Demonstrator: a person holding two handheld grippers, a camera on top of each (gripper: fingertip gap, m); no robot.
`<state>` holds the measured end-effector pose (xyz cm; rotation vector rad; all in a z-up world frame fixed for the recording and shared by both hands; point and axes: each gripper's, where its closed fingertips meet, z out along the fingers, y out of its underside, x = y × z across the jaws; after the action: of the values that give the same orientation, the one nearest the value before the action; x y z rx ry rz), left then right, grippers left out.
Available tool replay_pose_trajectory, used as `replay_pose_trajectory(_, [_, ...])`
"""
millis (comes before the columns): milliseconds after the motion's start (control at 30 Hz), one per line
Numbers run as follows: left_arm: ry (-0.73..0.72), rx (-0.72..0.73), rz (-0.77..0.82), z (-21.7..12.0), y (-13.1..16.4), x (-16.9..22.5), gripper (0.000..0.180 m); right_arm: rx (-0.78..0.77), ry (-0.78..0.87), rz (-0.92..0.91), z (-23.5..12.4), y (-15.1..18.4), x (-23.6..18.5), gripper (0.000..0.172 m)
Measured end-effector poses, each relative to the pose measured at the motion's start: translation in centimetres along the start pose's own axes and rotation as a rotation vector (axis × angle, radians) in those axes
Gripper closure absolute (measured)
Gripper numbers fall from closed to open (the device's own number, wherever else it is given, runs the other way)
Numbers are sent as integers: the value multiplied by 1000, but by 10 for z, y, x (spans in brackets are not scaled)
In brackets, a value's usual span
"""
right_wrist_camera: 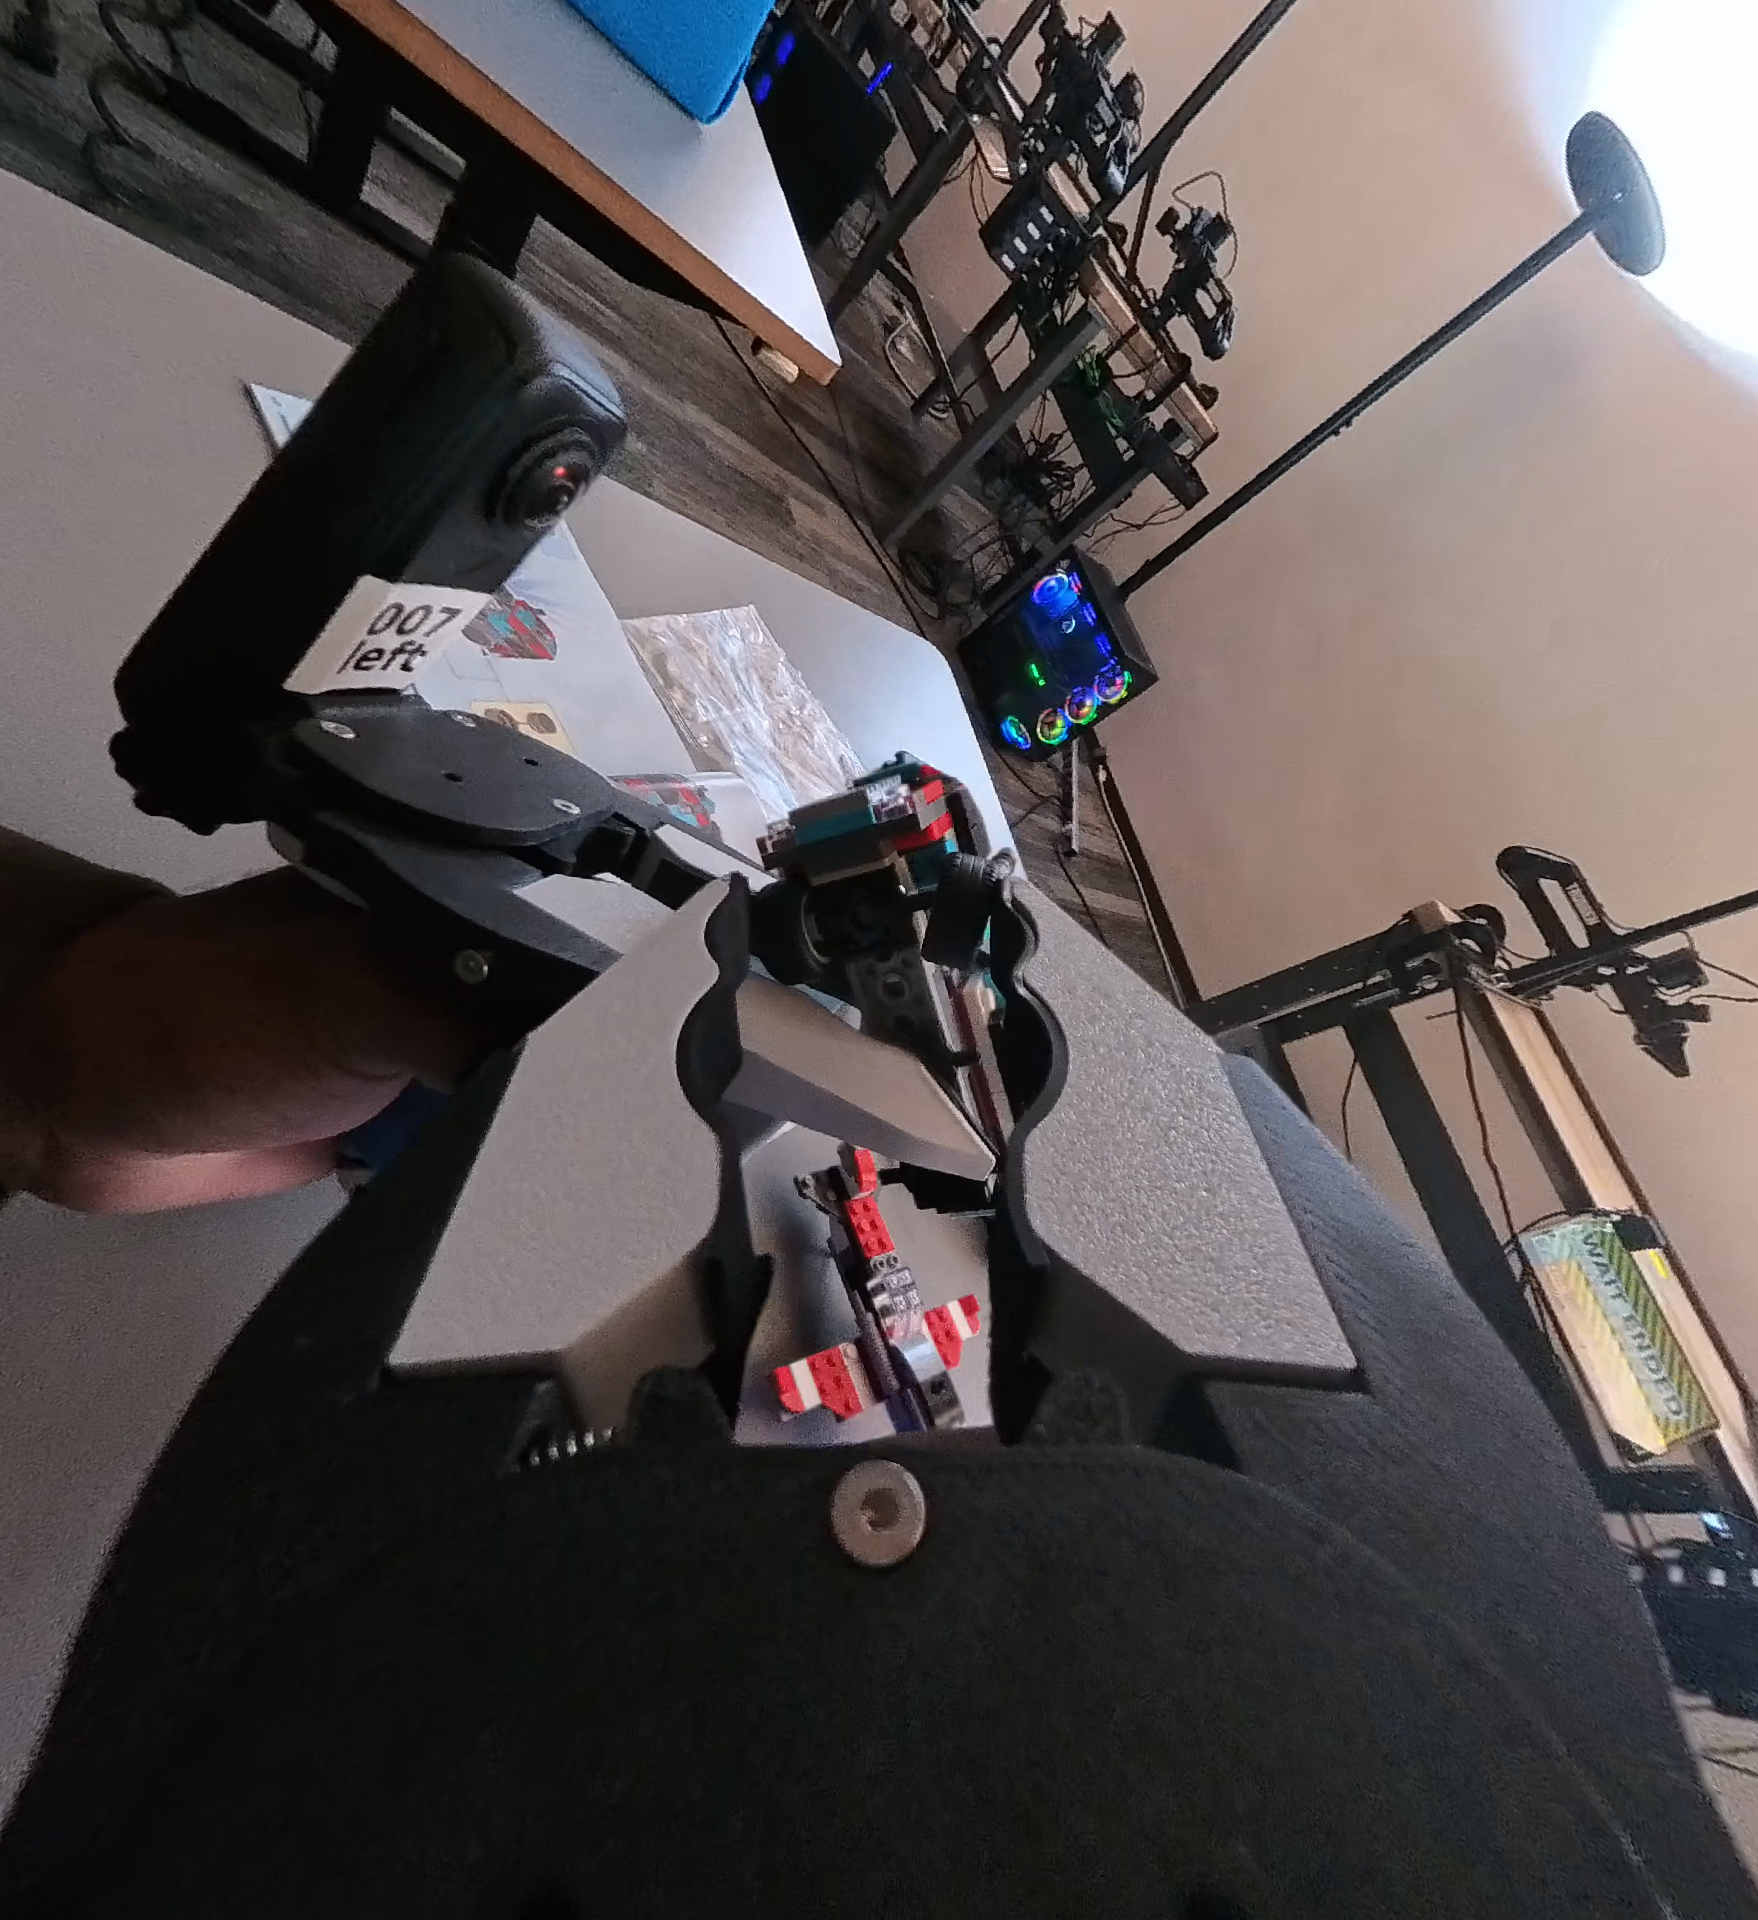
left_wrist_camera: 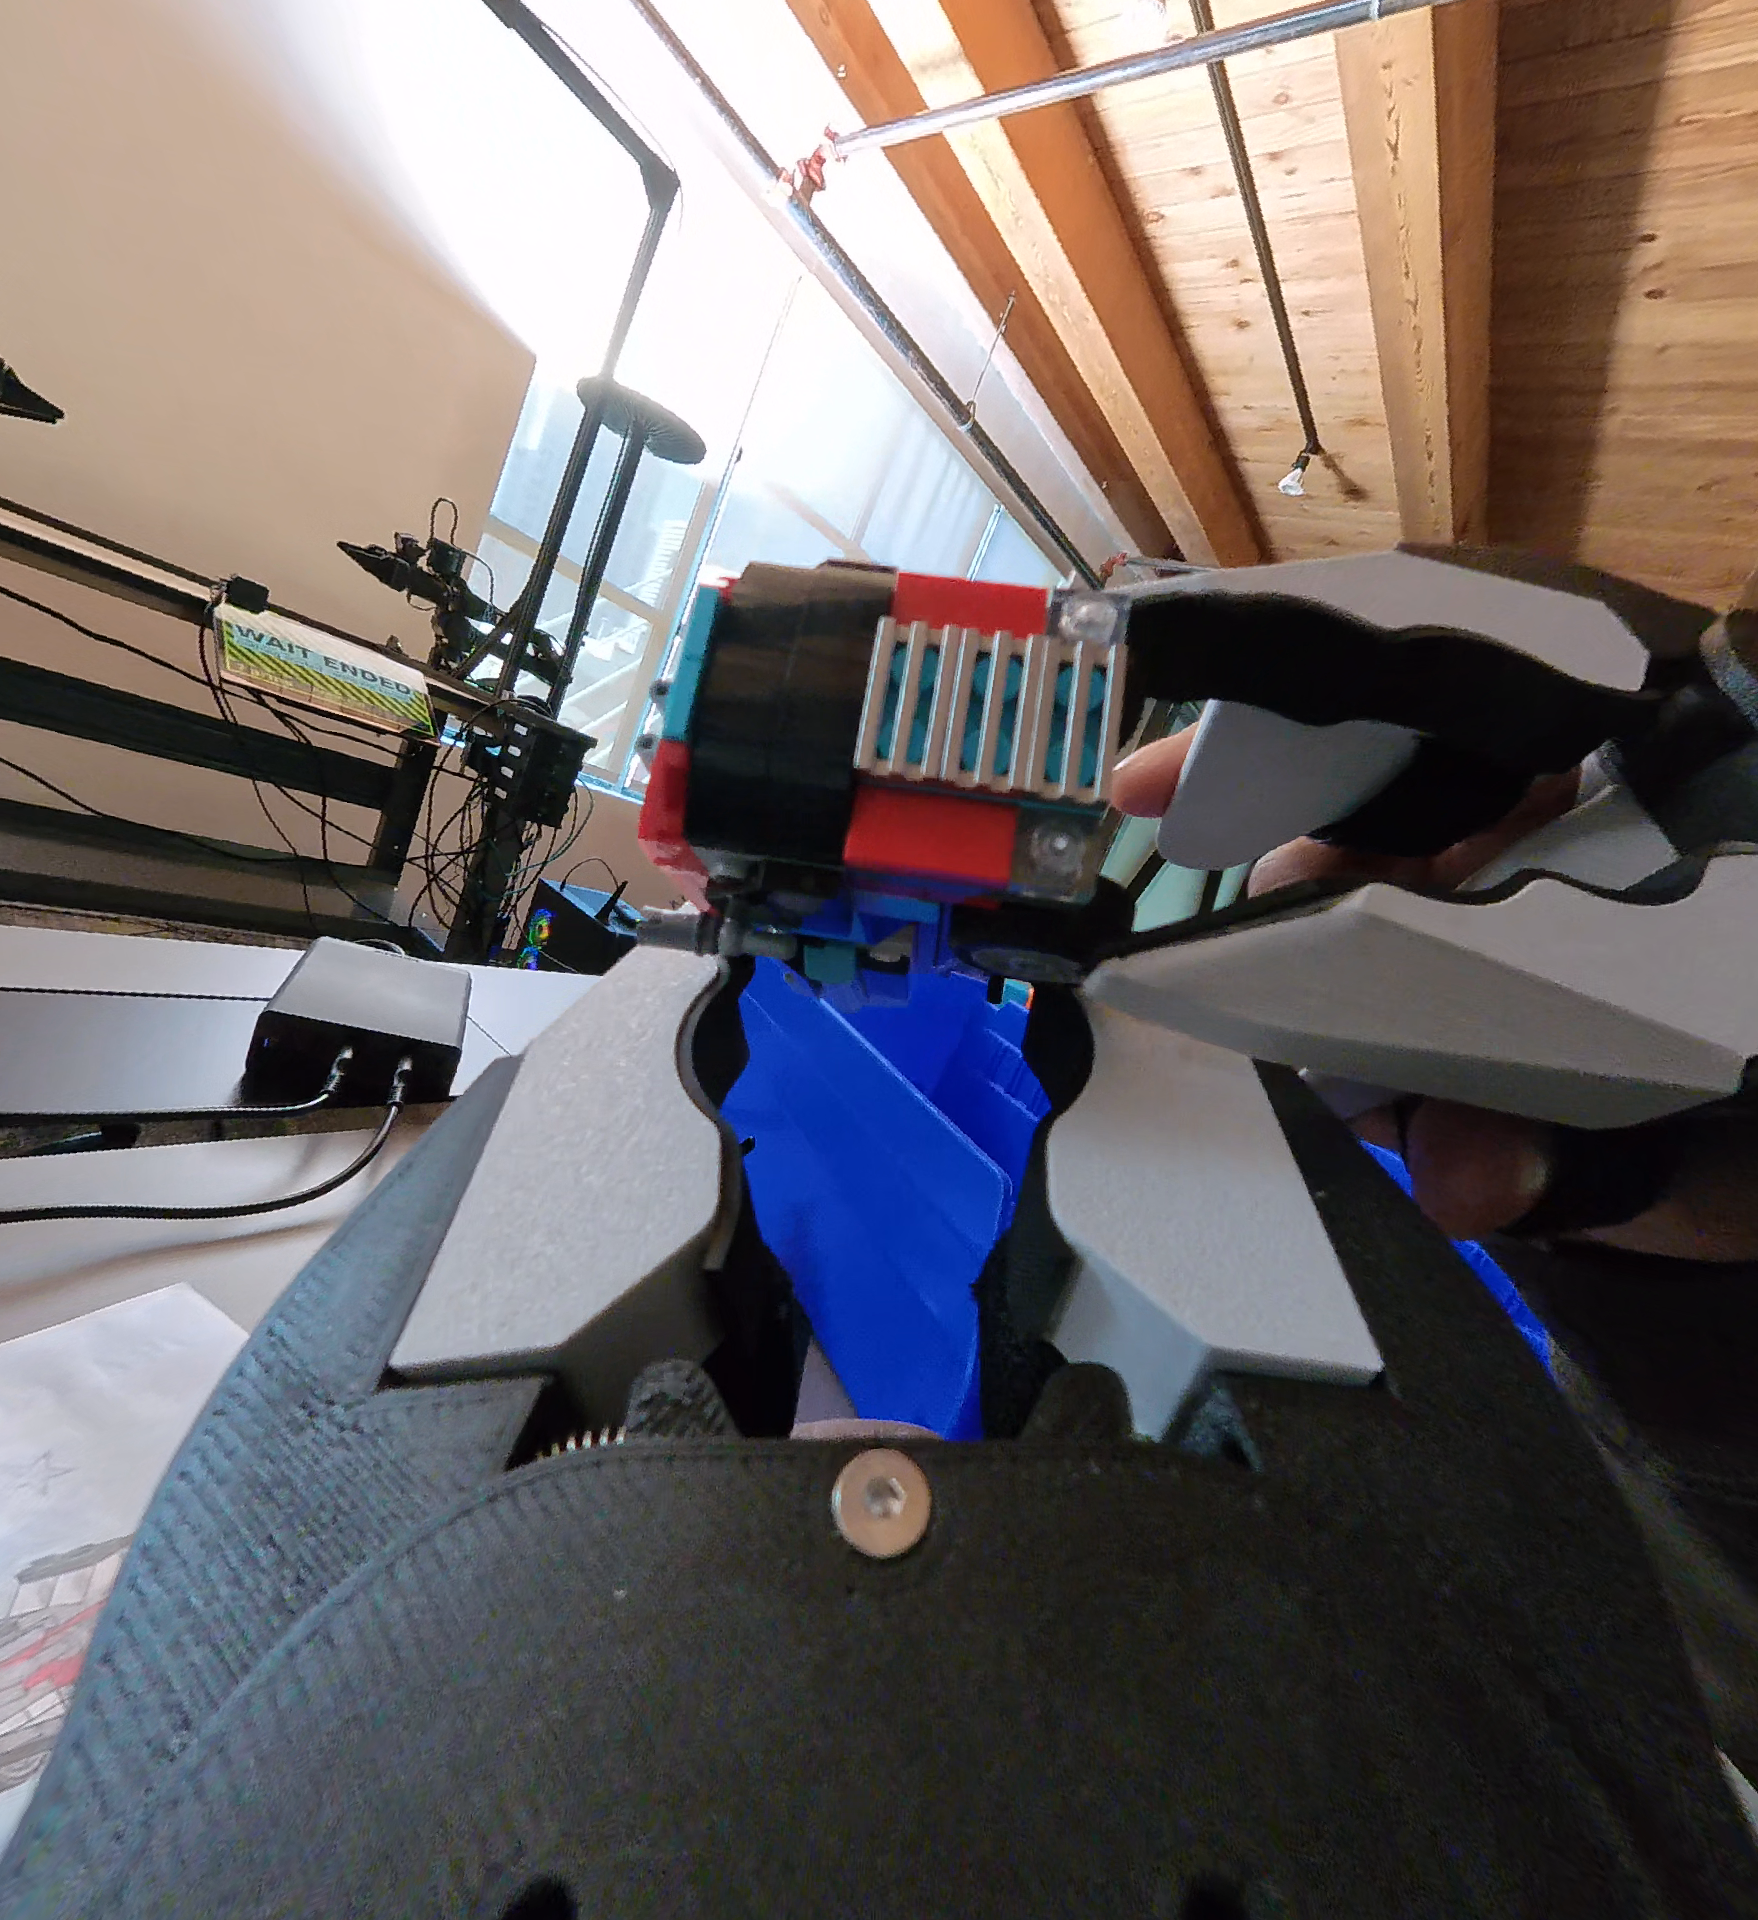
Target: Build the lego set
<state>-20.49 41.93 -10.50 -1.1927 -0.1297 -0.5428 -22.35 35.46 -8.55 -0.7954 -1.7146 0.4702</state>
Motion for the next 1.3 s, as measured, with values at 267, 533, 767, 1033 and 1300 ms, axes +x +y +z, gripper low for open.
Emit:
replay_pose_trajectory(267, [-5, -21, 1, 1, 1, -1, 128, 24, 0, 13, 1, 1, 1, 124])
replay_pose_trajectory(533, [-14, -48, 13, 1, 4, -1, 127, 33, 19, -33, -1, -1, 2, 125])
replay_pose_trajectory(767, [-6, -52, 10, 2, 5, 0, 128, 15, -5, -25, -2, 3, 1, 124])
replay_pose_trajectory(1033, [-13, -63, 12, 2, 4, 0, 128, 28, 4, -19, -1, 3, 2, 124])
replay_pose_trajectory(1300, [-6, -70, 6, 2, 3, 0, 128, 47, 18, -27, -2, 0, 3, 124])
